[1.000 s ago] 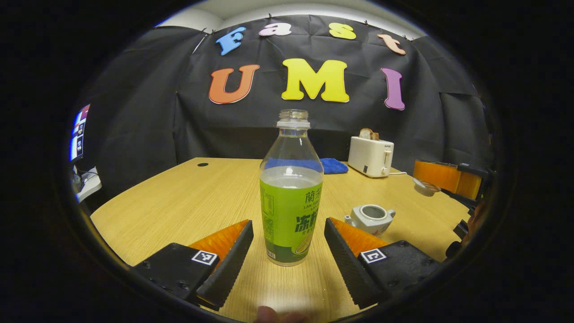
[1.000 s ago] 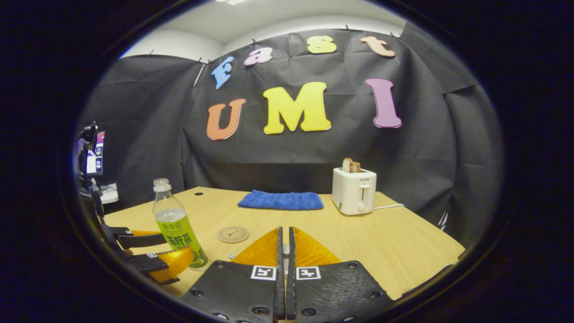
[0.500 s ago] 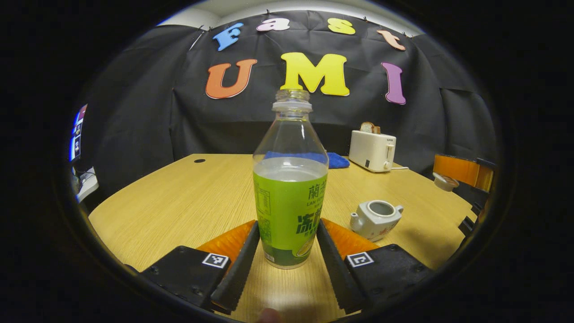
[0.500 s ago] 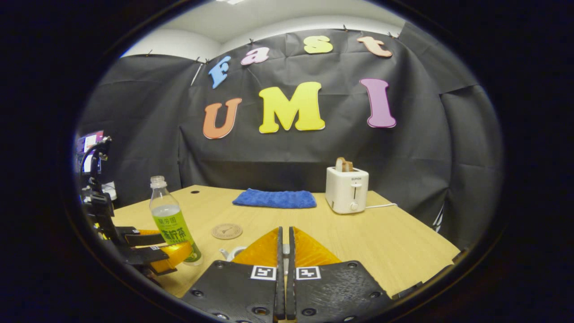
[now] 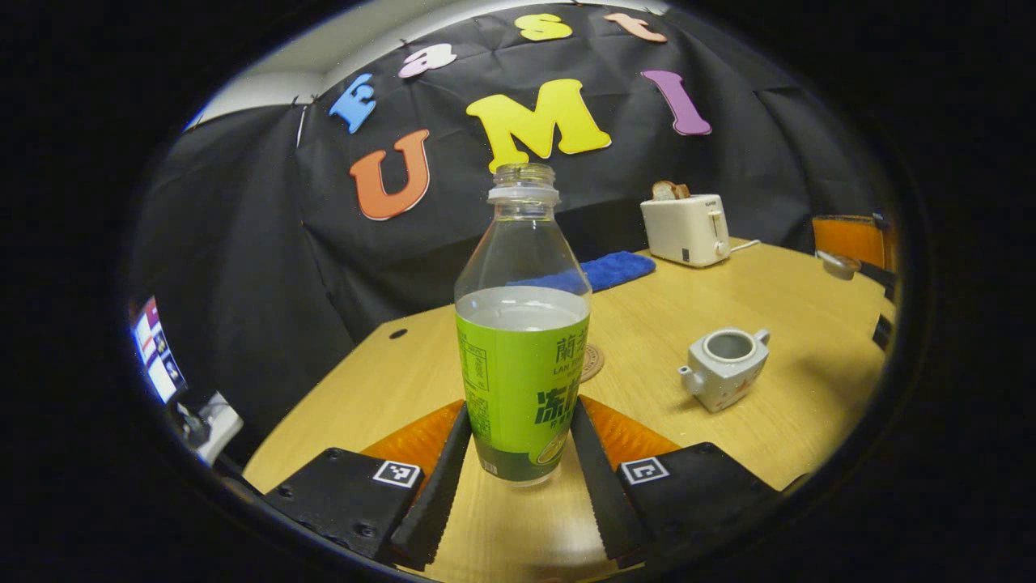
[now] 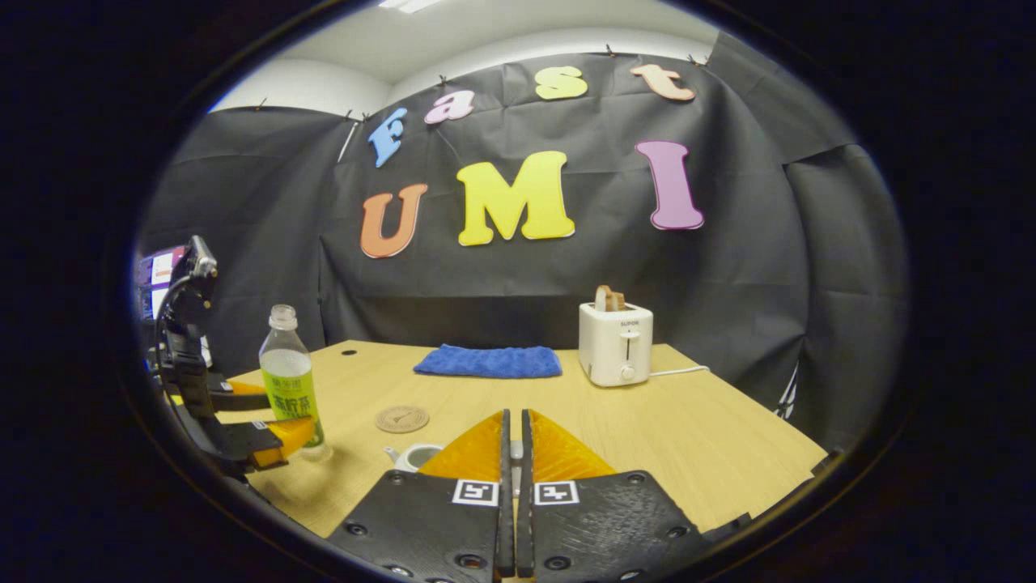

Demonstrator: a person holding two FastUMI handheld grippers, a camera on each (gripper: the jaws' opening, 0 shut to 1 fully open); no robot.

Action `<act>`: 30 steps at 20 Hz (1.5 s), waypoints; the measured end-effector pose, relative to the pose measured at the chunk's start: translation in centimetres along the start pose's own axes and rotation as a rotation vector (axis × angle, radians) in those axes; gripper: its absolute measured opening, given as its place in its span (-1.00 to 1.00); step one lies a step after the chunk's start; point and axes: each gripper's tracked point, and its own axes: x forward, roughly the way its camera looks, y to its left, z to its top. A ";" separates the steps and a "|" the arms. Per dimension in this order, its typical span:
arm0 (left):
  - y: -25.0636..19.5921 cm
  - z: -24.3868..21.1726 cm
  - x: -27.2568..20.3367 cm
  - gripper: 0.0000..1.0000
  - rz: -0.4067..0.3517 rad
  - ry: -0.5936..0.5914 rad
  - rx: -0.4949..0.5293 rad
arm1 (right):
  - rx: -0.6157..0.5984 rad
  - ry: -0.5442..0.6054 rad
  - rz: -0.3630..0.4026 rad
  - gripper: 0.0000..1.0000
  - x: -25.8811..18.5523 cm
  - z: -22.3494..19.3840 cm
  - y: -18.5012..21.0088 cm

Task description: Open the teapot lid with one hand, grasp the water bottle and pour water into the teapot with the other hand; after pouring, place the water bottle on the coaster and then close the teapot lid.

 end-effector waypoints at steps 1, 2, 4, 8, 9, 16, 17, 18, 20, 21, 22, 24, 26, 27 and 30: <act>0.7 0.5 -0.2 0.50 0.025 -0.005 0.063 | 0.000 0.003 0.000 -0.97 -0.1 0.0 -0.2; 1.3 1.0 -0.3 0.48 0.049 -0.008 0.123 | -0.001 0.004 0.001 -0.97 -0.2 -0.2 -0.4; 1.8 1.6 -0.4 0.48 0.072 -0.005 0.226 | -0.006 0.001 -0.004 -0.97 -0.5 -0.3 -1.2; 2.2 2.6 -0.6 0.47 0.096 0.008 0.429 | 0.001 -0.006 -0.013 -0.97 -0.9 -0.4 -2.5; 2.5 3.1 -0.6 0.47 0.113 0.006 0.496 | 0.004 -0.006 -0.013 -0.97 -1.0 -0.3 -2.8; 1.8 3.2 0.0 0.46 0.125 0.032 0.829 | 0.017 -0.018 -0.034 -0.97 -1.5 -0.6 -5.0; 1.5 3.1 0.0 0.46 0.122 0.039 0.874 | 0.019 -0.015 -0.034 -0.97 -1.4 -0.7 -5.2; 1.3 3.2 0.1 0.46 0.122 0.038 0.919 | 0.021 -0.015 -0.034 -0.97 -1.5 -0.9 -5.4; 0.8 2.8 0.4 0.46 0.114 0.058 1.012 | 0.023 -0.008 -0.032 -0.97 -1.4 -1.2 -5.7; 0.7 2.7 0.4 0.46 0.110 0.076 1.053 | 0.024 -0.007 -0.032 -0.97 -1.5 -1.3 -5.8; 0.5 2.7 0.3 0.46 0.114 0.082 1.098 | 0.024 -0.008 -0.032 -0.97 -1.5 -1.4 -6.0; 0.6 2.7 0.3 0.46 0.128 0.095 1.168 | 0.023 -0.010 -0.036 -0.97 -1.6 -1.6 -6.5; 0.5 2.8 0.4 0.46 0.125 0.120 1.196 | 0.030 -0.007 -0.038 -0.97 -1.6 -1.8 -6.9; 0.5 3.2 0.5 0.46 0.132 0.123 1.220 | 0.034 -0.006 -0.039 -0.97 -1.5 -1.8 -7.1; -0.3 3.7 0.3 0.46 0.153 0.118 1.290 | 0.041 -0.005 -0.043 -0.97 -1.4 -2.2 -7.6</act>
